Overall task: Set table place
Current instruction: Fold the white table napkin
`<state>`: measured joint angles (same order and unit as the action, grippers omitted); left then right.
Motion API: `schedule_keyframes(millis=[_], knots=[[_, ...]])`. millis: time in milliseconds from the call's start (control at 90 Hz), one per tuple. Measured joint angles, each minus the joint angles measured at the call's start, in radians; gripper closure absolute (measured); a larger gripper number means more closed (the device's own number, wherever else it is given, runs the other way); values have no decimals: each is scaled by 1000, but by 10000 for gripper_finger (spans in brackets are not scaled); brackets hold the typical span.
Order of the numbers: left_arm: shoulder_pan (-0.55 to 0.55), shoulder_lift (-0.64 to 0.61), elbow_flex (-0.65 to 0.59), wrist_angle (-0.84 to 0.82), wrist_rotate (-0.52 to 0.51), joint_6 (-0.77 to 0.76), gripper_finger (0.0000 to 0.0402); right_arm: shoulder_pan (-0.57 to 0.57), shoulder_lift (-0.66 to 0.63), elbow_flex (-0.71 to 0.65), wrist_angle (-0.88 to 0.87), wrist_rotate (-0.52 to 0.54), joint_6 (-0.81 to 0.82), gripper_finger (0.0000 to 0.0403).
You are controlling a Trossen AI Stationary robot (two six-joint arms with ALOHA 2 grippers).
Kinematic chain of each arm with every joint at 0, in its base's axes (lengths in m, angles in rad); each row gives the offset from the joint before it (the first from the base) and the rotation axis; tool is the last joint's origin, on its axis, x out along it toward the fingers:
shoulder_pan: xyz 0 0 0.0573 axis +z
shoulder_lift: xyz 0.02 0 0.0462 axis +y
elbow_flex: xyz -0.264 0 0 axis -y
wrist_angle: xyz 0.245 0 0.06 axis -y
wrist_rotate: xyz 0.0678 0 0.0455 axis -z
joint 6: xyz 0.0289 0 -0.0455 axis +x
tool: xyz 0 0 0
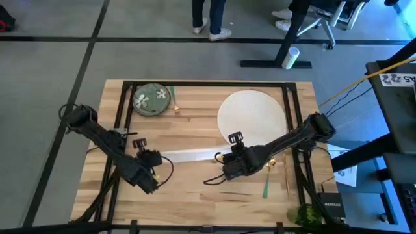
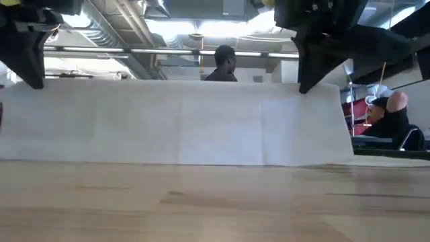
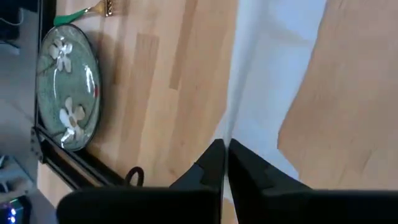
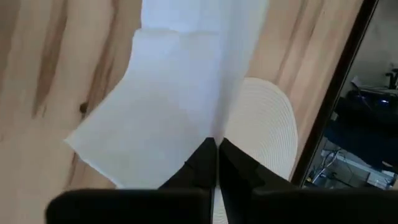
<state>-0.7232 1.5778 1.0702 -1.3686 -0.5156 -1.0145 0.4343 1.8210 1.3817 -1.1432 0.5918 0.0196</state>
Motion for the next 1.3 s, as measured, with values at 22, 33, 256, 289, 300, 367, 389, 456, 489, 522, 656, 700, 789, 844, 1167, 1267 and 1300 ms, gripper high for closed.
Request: schedule_keyframes(millis=[22, 33, 256, 289, 300, 367, 389, 456, 489, 522, 656, 700, 789, 844, 1167, 1267, 1300], knots=[[-2, 9, 0, 0, 0, 1, 401, 5, 0, -4, 1, 4, -4, 403], [-3, 13, 0, 0, 0, 2, 401, 8, 0, -5, 1, 6, -7, 403], [-13, 114, 2, 4, 2, 26, 401, 56, 0, -18, 8, 28, -28, 403], [-17, 125, 2, 15, 5, 26, 401, 65, 0, -18, 13, 34, -28, 403], [-19, 127, 2, 20, 6, 27, 401, 67, 0, -18, 15, 36, -28, 403], [-32, 137, 2, 55, 17, 37, 401, 84, 0, -18, 23, 36, -28, 403], [-37, 137, 2, 67, 18, 41, 401, 89, 0, -18, 22, 36, -28, 403], [-52, 137, 5, 88, 19, 41, 401, 105, 0, -18, 23, 34, -28, 403], [-61, 137, 10, 85, 20, 31, 401, 111, 0, -18, 24, 29, -28, 403], [-68, 137, 21, 73, 20, 24, 401, 117, 0, -18, 25, 25, -28, 403], [-88, 137, 68, 30, 20, 4, 401, 138, 0, -18, 39, 15, -27, 403], [-91, 137, 86, 22, 19, 5, 401, 143, 0, -18, 48, 0, -27, 403], [-91, 137, 119, -9, 19, 30, 401, 145, 0, -18, 50, -9, -28, 403], [-86, 137, 139, -40, 19, 53, 401, 143, 0, -16, 45, -9, -26, 403], [-15, 84, 176, -202, -75, 106, 401, 113, 0, 106, -132, 125, -12, 403], [11, 39, 176, -204, -138, 129, 401, 104, 0, 152, -231, 209, -10, 403], [19, 25, 176, -203, -161, 136, 401, 100, 0, 168, -255, 237, -10, 403]])
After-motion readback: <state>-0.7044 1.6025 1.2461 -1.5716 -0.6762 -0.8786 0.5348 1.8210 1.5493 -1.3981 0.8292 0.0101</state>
